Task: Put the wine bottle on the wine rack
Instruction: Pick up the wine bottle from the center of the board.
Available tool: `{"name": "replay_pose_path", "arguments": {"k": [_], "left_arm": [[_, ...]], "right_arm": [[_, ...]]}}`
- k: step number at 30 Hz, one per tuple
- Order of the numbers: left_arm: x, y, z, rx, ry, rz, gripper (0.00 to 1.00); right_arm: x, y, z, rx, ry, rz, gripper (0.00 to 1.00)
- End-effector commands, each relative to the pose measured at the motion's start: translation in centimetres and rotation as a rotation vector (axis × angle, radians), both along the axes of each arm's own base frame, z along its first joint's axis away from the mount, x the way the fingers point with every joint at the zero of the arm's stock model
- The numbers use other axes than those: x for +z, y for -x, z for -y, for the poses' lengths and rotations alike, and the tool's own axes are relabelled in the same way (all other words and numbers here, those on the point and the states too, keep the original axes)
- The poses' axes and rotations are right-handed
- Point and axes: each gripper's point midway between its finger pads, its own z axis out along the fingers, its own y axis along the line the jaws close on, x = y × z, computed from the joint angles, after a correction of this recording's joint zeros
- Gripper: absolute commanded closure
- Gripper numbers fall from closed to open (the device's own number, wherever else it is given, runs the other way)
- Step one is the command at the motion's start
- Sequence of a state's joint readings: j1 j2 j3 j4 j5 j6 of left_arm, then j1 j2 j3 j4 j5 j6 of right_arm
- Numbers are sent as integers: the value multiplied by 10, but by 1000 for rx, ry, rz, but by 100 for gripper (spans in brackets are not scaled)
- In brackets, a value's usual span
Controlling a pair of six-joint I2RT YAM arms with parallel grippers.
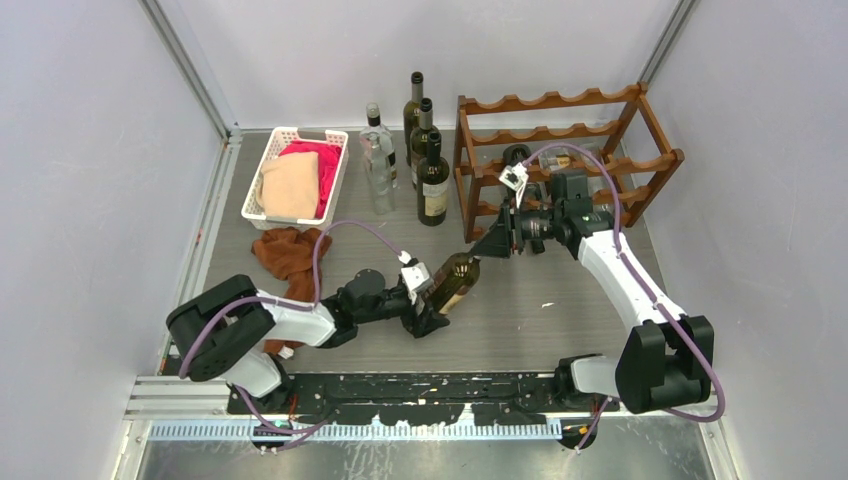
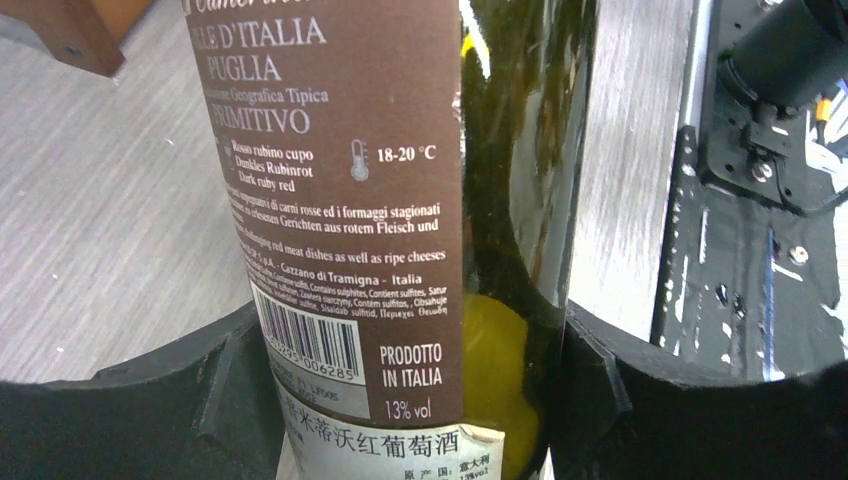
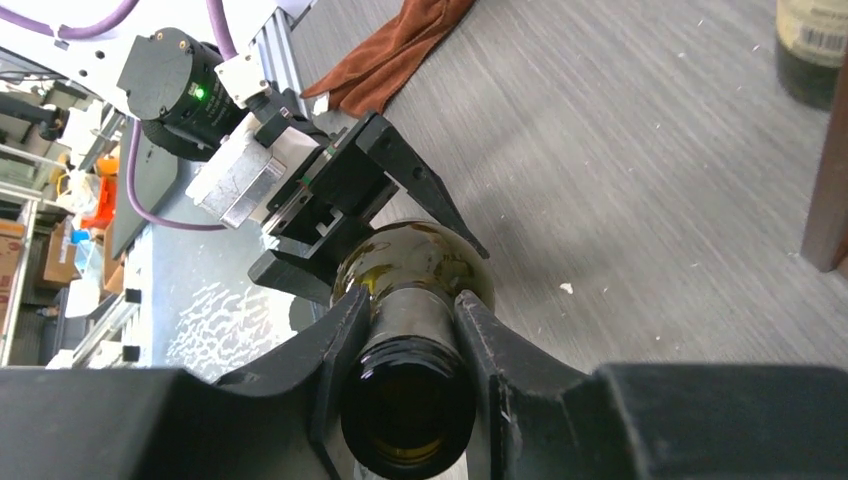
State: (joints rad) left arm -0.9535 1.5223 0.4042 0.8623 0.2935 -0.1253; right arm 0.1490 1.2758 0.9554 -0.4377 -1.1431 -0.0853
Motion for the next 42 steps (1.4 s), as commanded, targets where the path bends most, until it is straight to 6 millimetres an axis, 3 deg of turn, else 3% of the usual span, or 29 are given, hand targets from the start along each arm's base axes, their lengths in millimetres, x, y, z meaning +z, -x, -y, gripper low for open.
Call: {"name": "replay_pose_path", "arguments": {"k": [1,4,6,13,16,21,26,31,42], "left_arm": [[36,9,7,-90,66,77,100],[38,13,3,-131,35,66,100],[41,14,0,-151,19,58,100],[47,16,-10,-197,-55,49,100],[48,21,-12,-237,-97,31,100],[48,32,-13,-309,-156,-32,100],[54,35,-10,-331,-170,-71,100],[58,42,-8,-360,-173,-104,100],[63,45,-1,-387,-176,-111,100]], "right_arm": [[11,14,3,66,32,63,51],[1,19,14,109,142,93,16],[-1,19,21,129,202,119,1],[27,16,37,135,326,272,0],[39,27,45,212,374,390,0],[44,51,29,393,279,560,0],[19,72,6,596,278,634,0],[-6,64,1,640,393,647,0],[-46,75,-9,739,470,647,0]]}}
